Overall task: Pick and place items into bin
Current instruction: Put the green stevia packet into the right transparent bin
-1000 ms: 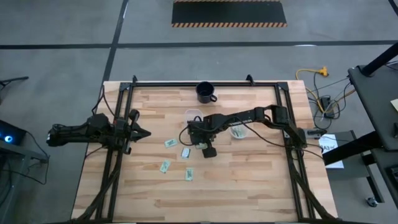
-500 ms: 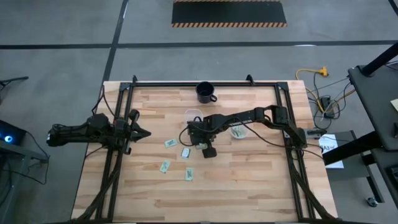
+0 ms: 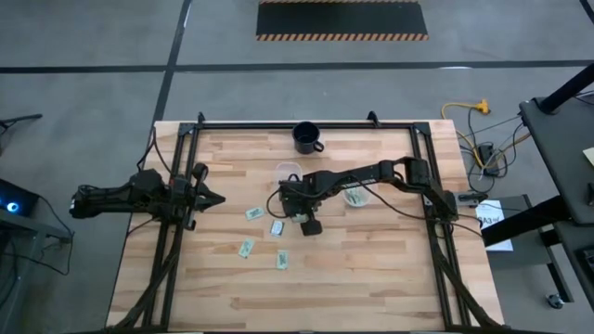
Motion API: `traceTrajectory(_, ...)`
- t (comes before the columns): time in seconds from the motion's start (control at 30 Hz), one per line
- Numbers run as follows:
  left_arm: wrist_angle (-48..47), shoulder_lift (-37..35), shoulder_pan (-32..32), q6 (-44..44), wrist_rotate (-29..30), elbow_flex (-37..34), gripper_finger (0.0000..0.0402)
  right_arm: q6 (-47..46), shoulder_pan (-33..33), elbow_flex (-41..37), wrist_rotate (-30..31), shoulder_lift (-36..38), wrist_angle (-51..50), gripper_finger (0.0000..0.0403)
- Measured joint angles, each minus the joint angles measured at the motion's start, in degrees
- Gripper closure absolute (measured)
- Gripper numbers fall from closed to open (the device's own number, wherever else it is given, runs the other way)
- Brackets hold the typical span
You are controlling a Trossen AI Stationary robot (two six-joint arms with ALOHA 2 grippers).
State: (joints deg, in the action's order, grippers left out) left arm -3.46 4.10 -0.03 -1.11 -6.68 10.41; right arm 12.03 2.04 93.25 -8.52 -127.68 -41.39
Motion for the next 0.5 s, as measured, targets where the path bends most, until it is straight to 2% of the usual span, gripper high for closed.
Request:
traceTrajectory(0.2, 0.02, 0.0, 0.0, 0.0, 0.0, 0.0, 0.0401, 3.04, -0.22, -0.02, 2.57, -0.04, 0.03, 0.0035)
traceTrajectory(0.5, 0.0, 0.0, 0.02, 0.0, 0.0, 0.0, 0.0401, 2.14, -0.7, -0.02, 4.64, -0.04, 0.16, 0.0035)
